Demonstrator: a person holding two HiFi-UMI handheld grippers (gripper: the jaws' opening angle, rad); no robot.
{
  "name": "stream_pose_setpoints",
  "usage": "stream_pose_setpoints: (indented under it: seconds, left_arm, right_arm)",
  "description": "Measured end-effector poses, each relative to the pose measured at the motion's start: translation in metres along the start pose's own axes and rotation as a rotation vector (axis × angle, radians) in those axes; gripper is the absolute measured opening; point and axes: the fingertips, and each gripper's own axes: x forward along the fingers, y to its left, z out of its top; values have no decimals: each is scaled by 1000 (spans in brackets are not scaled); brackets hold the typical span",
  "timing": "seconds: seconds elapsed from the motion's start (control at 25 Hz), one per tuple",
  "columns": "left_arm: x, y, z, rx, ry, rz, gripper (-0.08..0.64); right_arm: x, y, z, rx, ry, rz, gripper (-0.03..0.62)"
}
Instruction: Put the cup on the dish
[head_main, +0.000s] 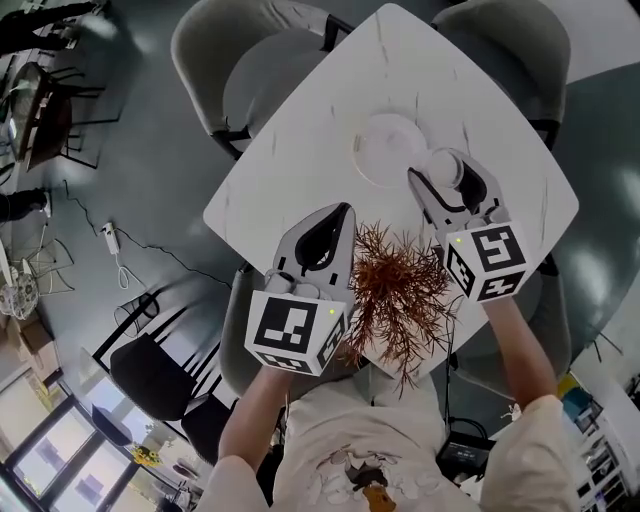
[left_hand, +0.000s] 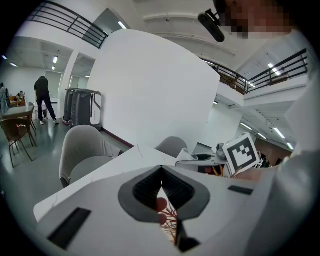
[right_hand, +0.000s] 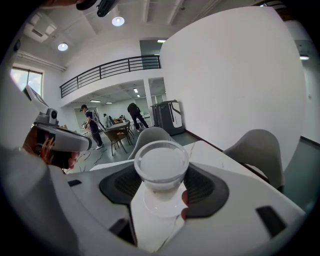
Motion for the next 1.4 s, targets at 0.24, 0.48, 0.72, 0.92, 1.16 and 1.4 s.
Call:
stream_pose_setpoints:
  seconds: [0.24,0.48,0.72,0.92,1.16,1.4]
  left_arm:
    - [16,12,-10,-12,15,-4,3]
    - [25,25,-20,-18,23,6,3]
    - [36,33,-25,-21,19,-4,3]
    - [39,43,-33,-37,21,5,3]
    - [42,51,-40,-46,26,13,3]
    - [44,51,-44,-46,29,6,3]
  right_arm:
    - [21,-8,-16,1,28,2,265]
    - [42,-6,-36,-12,62,18,265]
    - [62,-8,-54,-15,76,24,265]
    - [75,-9,-70,-21,98,20,265]
    - [90,-13,-90,-24,141,16,265]
    - [98,-13,-97,-46,152,18,265]
